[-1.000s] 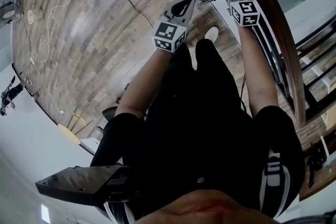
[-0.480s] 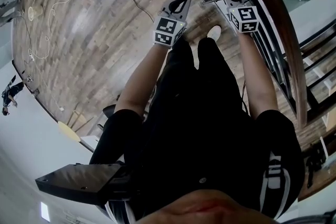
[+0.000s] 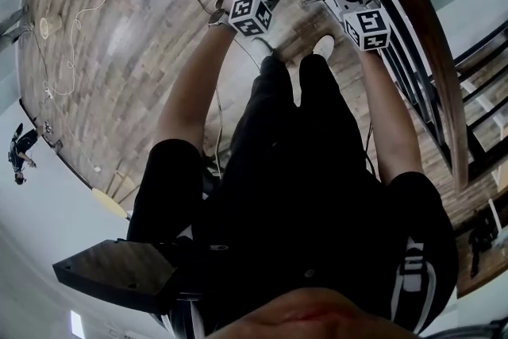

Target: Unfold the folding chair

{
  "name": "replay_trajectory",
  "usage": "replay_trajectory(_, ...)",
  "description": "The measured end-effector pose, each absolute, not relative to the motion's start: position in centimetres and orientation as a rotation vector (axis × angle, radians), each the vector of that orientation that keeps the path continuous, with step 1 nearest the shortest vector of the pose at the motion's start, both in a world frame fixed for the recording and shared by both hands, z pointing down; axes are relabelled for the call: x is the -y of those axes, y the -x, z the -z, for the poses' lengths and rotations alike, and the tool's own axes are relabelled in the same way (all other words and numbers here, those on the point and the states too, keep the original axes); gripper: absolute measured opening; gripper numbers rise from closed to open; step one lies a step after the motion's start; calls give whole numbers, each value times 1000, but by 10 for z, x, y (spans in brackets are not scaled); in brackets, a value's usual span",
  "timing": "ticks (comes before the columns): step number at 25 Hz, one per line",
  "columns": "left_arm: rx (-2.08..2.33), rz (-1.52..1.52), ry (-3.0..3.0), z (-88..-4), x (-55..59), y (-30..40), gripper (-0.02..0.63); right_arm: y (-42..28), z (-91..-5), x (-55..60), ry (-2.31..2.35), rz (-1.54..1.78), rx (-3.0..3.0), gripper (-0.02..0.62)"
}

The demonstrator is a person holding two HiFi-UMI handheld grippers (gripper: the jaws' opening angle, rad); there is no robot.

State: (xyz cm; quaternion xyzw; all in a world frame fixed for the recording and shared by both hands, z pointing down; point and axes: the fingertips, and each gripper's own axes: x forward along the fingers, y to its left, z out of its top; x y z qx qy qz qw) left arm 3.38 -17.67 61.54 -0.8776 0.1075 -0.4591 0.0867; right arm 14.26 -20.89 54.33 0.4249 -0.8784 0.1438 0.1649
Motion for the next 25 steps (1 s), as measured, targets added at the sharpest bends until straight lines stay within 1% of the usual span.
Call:
replay_trajectory(4,23,1470,2499,-642,183,-43,85,-143,-544,210,-1209,-406,2505,129)
replay_trajectory(11,404,1544,2242,-674,188,-58,227,-146,-546,208,-1206,-424,2520,129)
replay_trajectory(12,445,1553,2191,-679,190,-59,238,-146,-545,208,-1203,-427,2525,129)
replay_trajectory(18,582,1615,2054,-704,211,-63,268,-146,-547,209,-1170,-423,2538,126)
replay_trajectory(25,661,1643,1989,-734,226,-72,270,-156,-546,213,-1170,-439,2552,124)
